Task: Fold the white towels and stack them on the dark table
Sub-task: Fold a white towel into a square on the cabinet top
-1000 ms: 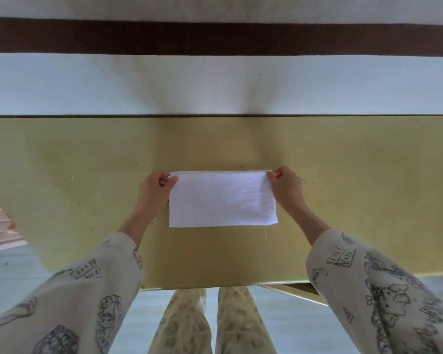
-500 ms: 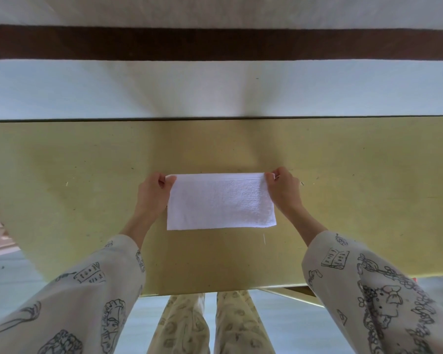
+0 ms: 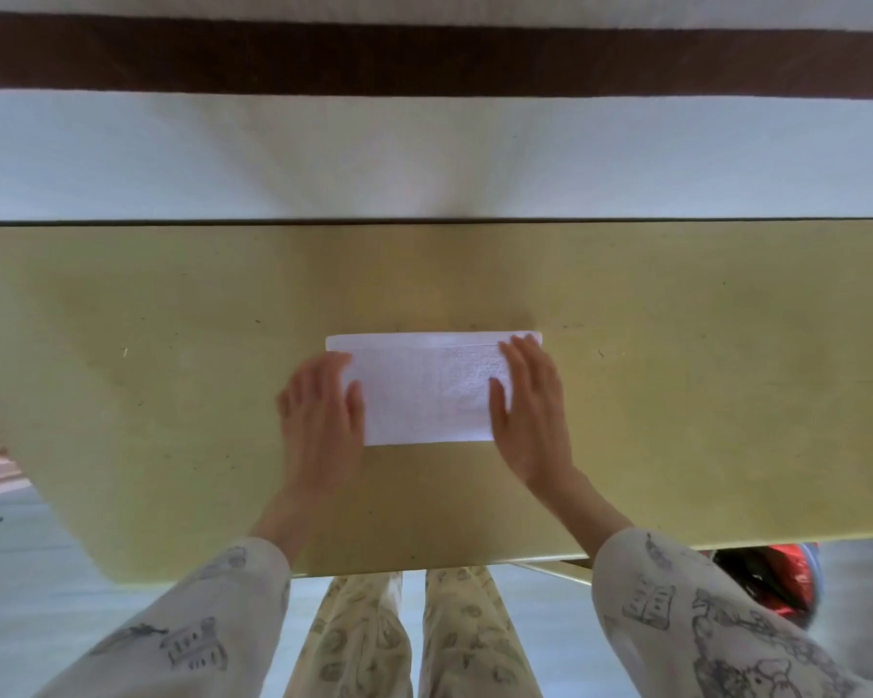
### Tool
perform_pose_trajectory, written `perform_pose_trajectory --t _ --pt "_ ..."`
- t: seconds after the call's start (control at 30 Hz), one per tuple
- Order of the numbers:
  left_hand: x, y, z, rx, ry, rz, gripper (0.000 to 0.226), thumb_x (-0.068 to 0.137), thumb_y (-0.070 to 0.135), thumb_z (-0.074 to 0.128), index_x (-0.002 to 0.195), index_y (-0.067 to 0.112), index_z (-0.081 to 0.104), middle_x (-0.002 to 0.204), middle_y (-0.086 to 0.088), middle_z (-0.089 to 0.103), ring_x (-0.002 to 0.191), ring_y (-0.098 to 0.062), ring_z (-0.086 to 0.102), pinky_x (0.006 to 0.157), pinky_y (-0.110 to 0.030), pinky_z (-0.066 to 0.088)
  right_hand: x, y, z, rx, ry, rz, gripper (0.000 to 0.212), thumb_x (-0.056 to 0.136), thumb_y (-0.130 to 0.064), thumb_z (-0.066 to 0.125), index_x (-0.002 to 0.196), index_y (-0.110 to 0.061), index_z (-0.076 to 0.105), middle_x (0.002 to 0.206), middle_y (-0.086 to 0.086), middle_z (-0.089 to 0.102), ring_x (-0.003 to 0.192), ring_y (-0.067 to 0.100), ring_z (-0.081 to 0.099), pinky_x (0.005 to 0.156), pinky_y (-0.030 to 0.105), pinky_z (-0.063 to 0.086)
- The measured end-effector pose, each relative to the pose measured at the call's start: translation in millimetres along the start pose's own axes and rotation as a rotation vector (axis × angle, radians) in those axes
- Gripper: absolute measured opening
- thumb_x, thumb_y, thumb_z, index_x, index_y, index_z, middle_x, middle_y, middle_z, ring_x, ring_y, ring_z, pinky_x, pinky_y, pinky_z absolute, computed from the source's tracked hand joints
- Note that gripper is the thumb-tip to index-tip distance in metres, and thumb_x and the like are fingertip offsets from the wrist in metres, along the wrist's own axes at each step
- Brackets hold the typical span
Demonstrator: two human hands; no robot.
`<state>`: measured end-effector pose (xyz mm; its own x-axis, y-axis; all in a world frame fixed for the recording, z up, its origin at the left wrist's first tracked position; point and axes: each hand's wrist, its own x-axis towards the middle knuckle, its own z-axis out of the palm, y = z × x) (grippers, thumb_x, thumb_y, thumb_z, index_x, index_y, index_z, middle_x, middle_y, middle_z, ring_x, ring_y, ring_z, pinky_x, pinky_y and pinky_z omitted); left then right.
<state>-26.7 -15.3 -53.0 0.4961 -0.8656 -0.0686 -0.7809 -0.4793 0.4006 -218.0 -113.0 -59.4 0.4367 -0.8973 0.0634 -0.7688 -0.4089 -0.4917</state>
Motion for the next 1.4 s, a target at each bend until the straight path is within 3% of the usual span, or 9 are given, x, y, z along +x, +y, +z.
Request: perform_pose_trajectory --t 0.13,0.43,0.73,0.8,0.9,1.03,1.17,1.3,1.4 --pt "0 22 40 0.094 -0.095 0.310 0.039 0.092 0.020 0.036 0.128 0.009 0.043 0.139 -0.015 0.045 0.134 -0.028 0.028 0.109 -0.048 0.021 0 -16 36 -0.077 -0.130 -0.162 0.040 0.099 -0.024 0.028 0.134 -0.007 0.036 0.143 0.020 0.041 0.136 0.030 0.027 0.114 0.045 0.016" --pt "20 -9 56 0.254 -0.148 0.337 0.055 0.095 0.045 0.029 0.143 0.019 0.030 0.151 -0.012 0.026 0.140 -0.030 0.022 0.115 -0.046 0.013 11 27 42 -0.362 -0.228 -0.124 0.061 0.093 -0.052 0.030 0.145 -0.022 0.028 0.153 0.016 0.024 0.142 0.030 0.020 0.116 0.045 0.010" --pt "23 -5 50 0.191 -0.210 0.309 0.058 0.094 0.043 0.026 0.145 0.018 0.018 0.153 -0.015 0.018 0.142 -0.031 0.013 0.115 -0.047 0.007 12 21 41 -0.421 -0.297 -0.078 0.065 0.092 -0.056 0.022 0.148 -0.023 0.012 0.156 0.014 0.016 0.143 0.032 0.014 0.114 0.050 0.004" --pt "19 -3 39 0.068 -0.146 0.231 0.052 0.095 0.032 0.029 0.143 0.012 0.023 0.151 -0.016 0.025 0.140 -0.030 0.017 0.115 -0.044 0.009 10 14 37 -0.379 -0.274 -0.046 0.064 0.094 -0.053 0.021 0.148 -0.019 0.013 0.156 0.014 0.014 0.144 0.030 0.013 0.115 0.050 0.002" --pt "9 -2 18 -0.074 0.071 -0.094 0.036 0.093 0.015 0.043 0.126 0.001 0.044 0.132 -0.021 0.044 0.123 -0.036 0.039 0.102 -0.047 0.035 10 -10 35 -0.322 -0.187 -0.048 0.055 0.099 -0.040 0.014 0.146 -0.013 0.019 0.155 0.012 0.018 0.143 0.028 0.013 0.115 0.051 0.000" --pt "5 -1 8 -0.210 0.026 -0.588 0.035 0.092 0.030 0.051 0.112 0.001 0.053 0.118 -0.020 0.044 0.110 -0.032 0.038 0.093 -0.037 0.032 6 -24 50 -0.333 -0.216 -0.114 0.052 0.100 -0.033 0.012 0.144 -0.009 0.024 0.154 0.010 0.024 0.142 0.027 0.016 0.115 0.052 0.006" --pt "8 6 12 -0.199 -0.095 -0.645 0.046 0.086 0.042 0.057 0.110 0.003 0.052 0.118 -0.016 0.041 0.110 -0.030 0.035 0.097 -0.039 0.032 -1 -15 64 -0.358 -0.217 -0.098 0.054 0.096 -0.034 0.025 0.145 -0.010 0.026 0.152 0.009 0.029 0.141 0.026 0.019 0.114 0.052 0.010" --pt "19 11 7 -0.239 -0.139 -0.742 0.037 0.086 0.035 0.059 0.107 0.005 0.055 0.119 -0.012 0.042 0.114 -0.031 0.037 0.097 -0.040 0.033 0 -15 65 -0.355 -0.209 -0.095 0.056 0.095 -0.036 0.027 0.145 -0.012 0.026 0.152 0.008 0.028 0.142 0.025 0.016 0.114 0.052 0.008" --pt "21 12 4 -0.345 -0.115 -0.762 0.026 0.087 0.031 0.059 0.099 0.010 0.047 0.094 -0.001 0.054 0.095 -0.027 0.053 0.087 -0.042 0.044 0 -15 66 -0.351 -0.208 -0.097 0.056 0.094 -0.036 0.029 0.145 -0.012 0.027 0.152 0.008 0.029 0.142 0.026 0.019 0.114 0.052 0.009"
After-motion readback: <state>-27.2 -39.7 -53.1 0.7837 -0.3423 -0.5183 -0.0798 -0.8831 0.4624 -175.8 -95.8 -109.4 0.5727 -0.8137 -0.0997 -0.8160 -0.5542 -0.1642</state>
